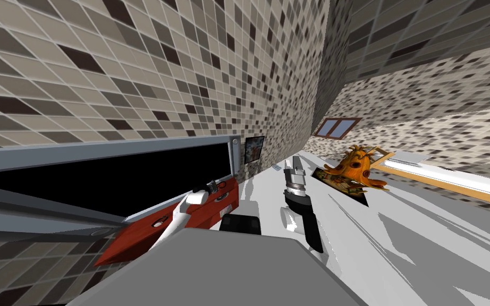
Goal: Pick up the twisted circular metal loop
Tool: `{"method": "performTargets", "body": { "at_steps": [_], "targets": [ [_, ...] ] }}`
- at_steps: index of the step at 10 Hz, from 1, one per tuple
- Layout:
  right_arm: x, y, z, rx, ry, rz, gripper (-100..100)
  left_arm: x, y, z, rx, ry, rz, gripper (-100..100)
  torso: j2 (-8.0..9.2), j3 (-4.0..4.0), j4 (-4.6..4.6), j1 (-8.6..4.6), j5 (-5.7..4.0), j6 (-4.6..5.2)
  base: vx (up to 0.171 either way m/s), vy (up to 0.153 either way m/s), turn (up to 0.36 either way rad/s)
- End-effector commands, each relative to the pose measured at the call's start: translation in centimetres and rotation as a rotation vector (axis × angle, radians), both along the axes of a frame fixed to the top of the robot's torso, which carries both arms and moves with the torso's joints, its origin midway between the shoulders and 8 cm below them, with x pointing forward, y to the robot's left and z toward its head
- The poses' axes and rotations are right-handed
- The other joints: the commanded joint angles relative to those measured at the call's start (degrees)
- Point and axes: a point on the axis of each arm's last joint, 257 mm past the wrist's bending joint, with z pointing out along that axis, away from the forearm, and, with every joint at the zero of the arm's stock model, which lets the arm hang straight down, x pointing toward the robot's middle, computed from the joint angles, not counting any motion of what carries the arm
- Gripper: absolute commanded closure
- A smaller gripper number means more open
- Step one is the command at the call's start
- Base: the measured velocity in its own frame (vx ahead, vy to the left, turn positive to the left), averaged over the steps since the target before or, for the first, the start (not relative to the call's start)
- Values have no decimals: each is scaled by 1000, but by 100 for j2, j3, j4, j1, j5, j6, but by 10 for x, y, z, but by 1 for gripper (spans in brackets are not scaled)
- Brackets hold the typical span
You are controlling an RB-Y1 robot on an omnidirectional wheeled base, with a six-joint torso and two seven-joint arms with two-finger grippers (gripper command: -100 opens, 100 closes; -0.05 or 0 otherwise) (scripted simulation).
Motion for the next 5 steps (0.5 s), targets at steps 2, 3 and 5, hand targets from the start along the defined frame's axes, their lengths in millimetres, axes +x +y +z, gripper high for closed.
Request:
{"method": "performTargets", "body": {
  "at_steps": [2,3,5],
  "targets": [
    [0,0,0,0,0,0,0,18,0,0,-3,-19,-15,-100,-8,-4,-2,3,1,-1,-35,-4,-17],
    [0,0,0,0,0,0,0,24,0,-4,-5,-9,-15,-100,1,0,0,0,0,1,-74,-14,-24],
    [0,0,0,0,0,0,0,15,4,-21,-6,30,-4,-100,0,0,0,0,0,-1,-23,-5,3]
  ]
}}
